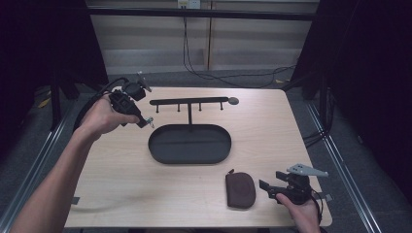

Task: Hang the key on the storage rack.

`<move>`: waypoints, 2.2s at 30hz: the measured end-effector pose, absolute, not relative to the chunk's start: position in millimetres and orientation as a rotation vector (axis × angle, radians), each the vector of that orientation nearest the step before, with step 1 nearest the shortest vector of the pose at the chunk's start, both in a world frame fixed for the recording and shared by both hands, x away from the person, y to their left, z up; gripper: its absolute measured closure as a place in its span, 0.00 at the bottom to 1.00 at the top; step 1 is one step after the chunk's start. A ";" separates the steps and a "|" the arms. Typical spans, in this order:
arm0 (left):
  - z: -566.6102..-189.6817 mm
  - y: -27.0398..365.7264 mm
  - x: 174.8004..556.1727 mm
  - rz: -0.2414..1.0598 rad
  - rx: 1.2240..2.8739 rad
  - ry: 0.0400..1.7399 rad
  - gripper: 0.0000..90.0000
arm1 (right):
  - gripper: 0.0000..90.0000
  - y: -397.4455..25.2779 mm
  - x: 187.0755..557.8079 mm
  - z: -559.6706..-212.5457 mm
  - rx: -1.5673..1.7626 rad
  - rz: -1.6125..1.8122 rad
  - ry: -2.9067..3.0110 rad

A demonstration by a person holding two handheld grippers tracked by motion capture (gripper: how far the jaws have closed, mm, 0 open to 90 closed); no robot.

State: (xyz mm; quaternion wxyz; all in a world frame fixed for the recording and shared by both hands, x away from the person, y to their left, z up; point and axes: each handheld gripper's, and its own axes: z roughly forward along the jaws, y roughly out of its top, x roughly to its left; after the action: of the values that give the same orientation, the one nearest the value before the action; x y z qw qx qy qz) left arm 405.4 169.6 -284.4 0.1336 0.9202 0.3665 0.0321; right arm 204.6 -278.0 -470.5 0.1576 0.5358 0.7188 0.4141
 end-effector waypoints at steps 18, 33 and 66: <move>-275.3 153.4 432.8 0.103 2.643 1.118 0.95 | 0.23 -278.5 204.4 -470.5 1.531 1.192 2.058; -280.3 150.1 444.3 0.171 2.623 1.188 0.95 | 0.23 -277.5 203.3 -469.6 1.514 1.181 2.060; -308.0 188.3 427.8 0.098 2.473 1.125 0.87 | 0.23 -276.5 205.5 -470.1 1.513 1.179 2.067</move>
State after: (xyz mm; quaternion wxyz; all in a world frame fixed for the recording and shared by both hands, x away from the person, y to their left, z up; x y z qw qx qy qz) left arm 427.8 188.3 -308.0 0.2098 0.8893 0.4047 0.0354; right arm 205.5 -276.5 -470.1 0.1603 0.5296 0.7235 0.4127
